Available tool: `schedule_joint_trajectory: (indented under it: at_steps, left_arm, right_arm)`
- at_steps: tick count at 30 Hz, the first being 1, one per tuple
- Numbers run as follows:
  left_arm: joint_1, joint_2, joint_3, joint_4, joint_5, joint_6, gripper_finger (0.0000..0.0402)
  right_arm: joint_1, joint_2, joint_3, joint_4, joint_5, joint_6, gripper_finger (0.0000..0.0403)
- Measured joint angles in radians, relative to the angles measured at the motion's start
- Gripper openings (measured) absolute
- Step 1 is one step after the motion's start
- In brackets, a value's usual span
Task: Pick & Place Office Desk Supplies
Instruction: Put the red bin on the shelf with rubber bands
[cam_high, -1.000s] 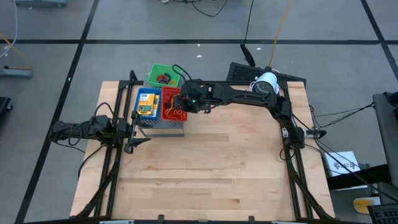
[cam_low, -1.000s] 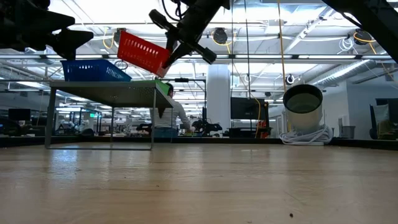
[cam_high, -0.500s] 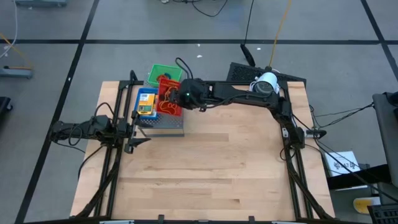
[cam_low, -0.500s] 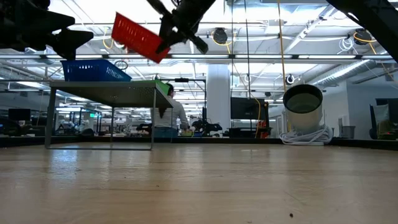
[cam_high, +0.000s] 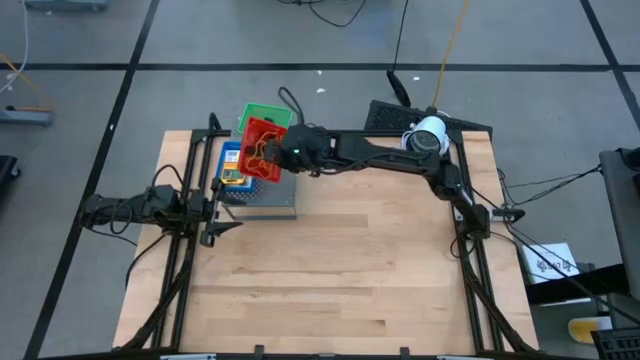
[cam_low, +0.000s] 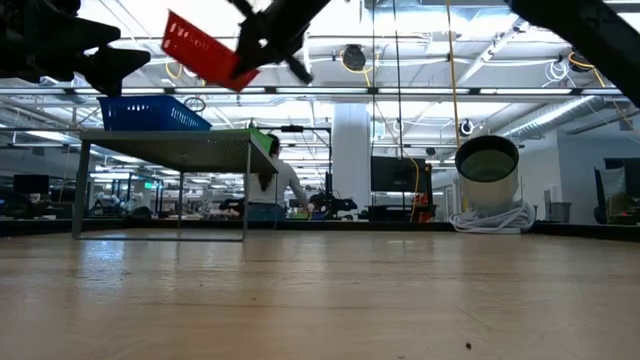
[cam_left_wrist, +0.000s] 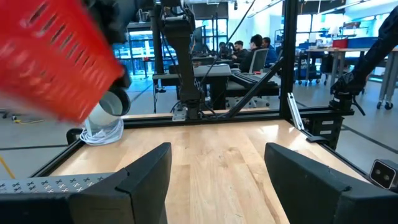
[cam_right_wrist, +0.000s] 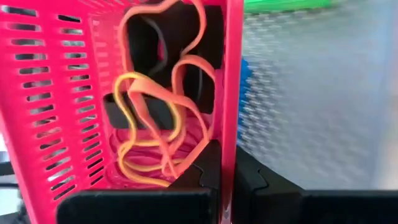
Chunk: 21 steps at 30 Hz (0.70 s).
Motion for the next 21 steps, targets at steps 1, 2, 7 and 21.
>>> schedule_joint_trajectory:
  at_steps: [1, 2, 7, 21]
  left_arm:
    - [0.0, 0.0, 0.0, 0.0, 0.0, 0.0, 0.0269]
    - [0.0, 0.0, 0.0, 0.0, 0.0, 0.001, 0.0269]
    - [0.0, 0.0, 0.0, 0.0, 0.0, 0.0, 0.0269]
    - [0.0, 0.0, 0.0, 0.0, 0.0, 0.0, 0.0269]
  right_arm:
    - [0.001, 0.022, 0.015, 0.011, -0.001, 0.0, 0.0]
    - [0.003, 0.04, 0.016, 0.057, -0.012, 0.002, 0.0]
    - [0.012, 0.08, 0.016, 0.14, -0.025, 0.018, 0.0]
    - [0.011, 0.066, 0.017, 0.027, -0.032, -0.004, 0.0]
